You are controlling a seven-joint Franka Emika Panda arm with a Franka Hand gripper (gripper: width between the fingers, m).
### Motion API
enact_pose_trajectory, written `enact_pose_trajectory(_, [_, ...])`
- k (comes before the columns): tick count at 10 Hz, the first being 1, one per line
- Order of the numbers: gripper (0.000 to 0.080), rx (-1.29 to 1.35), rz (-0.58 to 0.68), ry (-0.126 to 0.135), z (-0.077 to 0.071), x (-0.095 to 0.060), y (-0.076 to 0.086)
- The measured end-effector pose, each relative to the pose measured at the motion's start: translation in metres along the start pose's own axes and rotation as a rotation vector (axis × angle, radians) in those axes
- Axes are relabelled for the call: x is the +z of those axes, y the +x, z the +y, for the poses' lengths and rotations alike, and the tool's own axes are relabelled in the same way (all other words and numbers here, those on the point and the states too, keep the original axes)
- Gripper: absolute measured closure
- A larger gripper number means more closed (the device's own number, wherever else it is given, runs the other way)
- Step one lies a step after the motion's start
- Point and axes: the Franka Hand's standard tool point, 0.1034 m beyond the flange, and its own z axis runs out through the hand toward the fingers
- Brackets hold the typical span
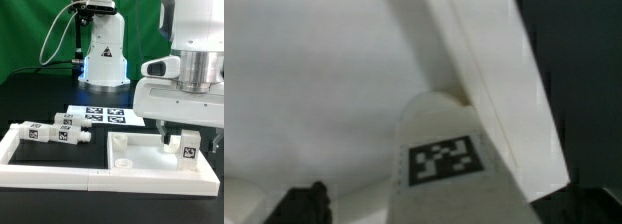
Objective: Assemble one leg
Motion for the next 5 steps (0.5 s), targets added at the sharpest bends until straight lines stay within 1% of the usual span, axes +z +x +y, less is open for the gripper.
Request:
enact_pose_trajectory(1, [0.026,0.018,0.0,0.0,0.0,0.0002,-0.0002])
enact_pose_trajectory(2, [0.0399,0.016,0.0,-0.001,0.0007,0.0002,0.0001])
enact_pose_trajectory(3, [0.0517,0.077,-0.001,0.001,0.0004,0.0003,0.0])
enact_pose_trajectory(5, [0.0517,0.258,-0.001,0.001,0.0003,0.0003,-0.0001])
